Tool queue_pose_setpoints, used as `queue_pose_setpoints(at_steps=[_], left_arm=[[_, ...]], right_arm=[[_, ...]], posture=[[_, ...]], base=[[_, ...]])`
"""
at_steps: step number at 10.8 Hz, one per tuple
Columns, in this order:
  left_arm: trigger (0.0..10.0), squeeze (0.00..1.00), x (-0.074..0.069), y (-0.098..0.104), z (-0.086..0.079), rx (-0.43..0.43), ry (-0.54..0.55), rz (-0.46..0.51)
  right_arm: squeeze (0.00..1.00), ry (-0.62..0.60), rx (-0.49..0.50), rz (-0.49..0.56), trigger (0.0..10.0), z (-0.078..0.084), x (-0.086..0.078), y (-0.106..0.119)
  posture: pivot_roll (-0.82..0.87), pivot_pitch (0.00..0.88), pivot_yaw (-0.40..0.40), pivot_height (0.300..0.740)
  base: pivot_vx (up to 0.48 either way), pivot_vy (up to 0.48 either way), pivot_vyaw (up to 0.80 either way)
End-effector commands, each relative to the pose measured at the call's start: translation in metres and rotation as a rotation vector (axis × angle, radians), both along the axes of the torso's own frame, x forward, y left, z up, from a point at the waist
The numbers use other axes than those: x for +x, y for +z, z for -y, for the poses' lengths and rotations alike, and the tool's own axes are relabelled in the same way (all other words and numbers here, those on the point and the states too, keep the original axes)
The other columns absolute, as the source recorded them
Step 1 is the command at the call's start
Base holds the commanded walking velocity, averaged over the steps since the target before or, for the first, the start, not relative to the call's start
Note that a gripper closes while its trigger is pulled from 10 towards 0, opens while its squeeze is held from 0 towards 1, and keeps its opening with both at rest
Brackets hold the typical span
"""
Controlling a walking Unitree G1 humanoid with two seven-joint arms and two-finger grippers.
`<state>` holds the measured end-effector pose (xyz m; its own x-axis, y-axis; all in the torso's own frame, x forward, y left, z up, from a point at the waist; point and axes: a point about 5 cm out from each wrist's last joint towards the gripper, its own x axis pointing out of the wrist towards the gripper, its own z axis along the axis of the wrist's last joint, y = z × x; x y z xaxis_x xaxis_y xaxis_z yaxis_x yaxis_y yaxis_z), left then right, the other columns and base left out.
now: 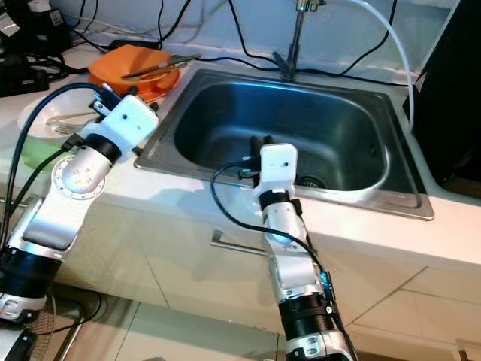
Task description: Kitchen organization
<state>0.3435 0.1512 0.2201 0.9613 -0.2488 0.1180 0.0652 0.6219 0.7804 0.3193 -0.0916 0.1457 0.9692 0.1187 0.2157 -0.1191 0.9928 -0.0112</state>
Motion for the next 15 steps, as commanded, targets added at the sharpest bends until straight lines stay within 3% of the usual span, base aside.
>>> queue_pose_setpoints(at_steps=[1, 5, 11, 12, 13, 15], left_arm=[[10.0, 0.00, 0.005, 0.002, -0.001, 0.057, 0.035, 0.004], [10.0, 0.00, 0.023, 0.003, -0.007, 0.178, 0.149, -0.002], [10.0, 0.00, 0.036, -0.010, -0.014, 0.214, 0.194, -0.072], [4.0, 0.00, 0.037, -0.012, -0.014, 0.209, 0.193, -0.075], [0.0, 0.00, 0.037, -0.013, -0.014, 0.204, 0.192, -0.075], [0.0, 0.00, 0.037, -0.014, -0.012, 0.206, 0.185, -0.070]], right_arm=[[0.00, -0.004, 0.006, -0.006, 10.0, 0.000, -0.001, 0.001], [0.00, -0.003, 0.008, -0.014, 10.0, -0.002, 0.000, 0.000], [0.00, 0.001, 0.011, -0.016, 10.0, -0.006, 0.000, -0.001], [0.00, 0.001, 0.013, -0.016, 10.0, -0.006, 0.000, -0.001], [0.00, 0.002, 0.013, -0.017, 10.0, -0.007, 0.000, -0.001], [0.00, 0.005, 0.015, -0.018, 10.0, -0.008, 0.000, -0.001]], posture=[[-0.10, 0.005, -0.002, 0.740], [-0.10, 0.000, 0.009, 0.740], [-0.10, 0.000, 0.019, 0.740], [-0.10, 0.000, 0.020, 0.740], [-0.10, 0.000, 0.020, 0.740], [-0.10, 0.000, 0.019, 0.740]], base=[[0.000, 0.000, 0.00], [0.000, 0.000, 0.00], [0.000, 0.000, 0.00], [0.000, 0.000, 0.00], [0.000, 0.000, 0.00], [0.000, 0.000, 0.00]])
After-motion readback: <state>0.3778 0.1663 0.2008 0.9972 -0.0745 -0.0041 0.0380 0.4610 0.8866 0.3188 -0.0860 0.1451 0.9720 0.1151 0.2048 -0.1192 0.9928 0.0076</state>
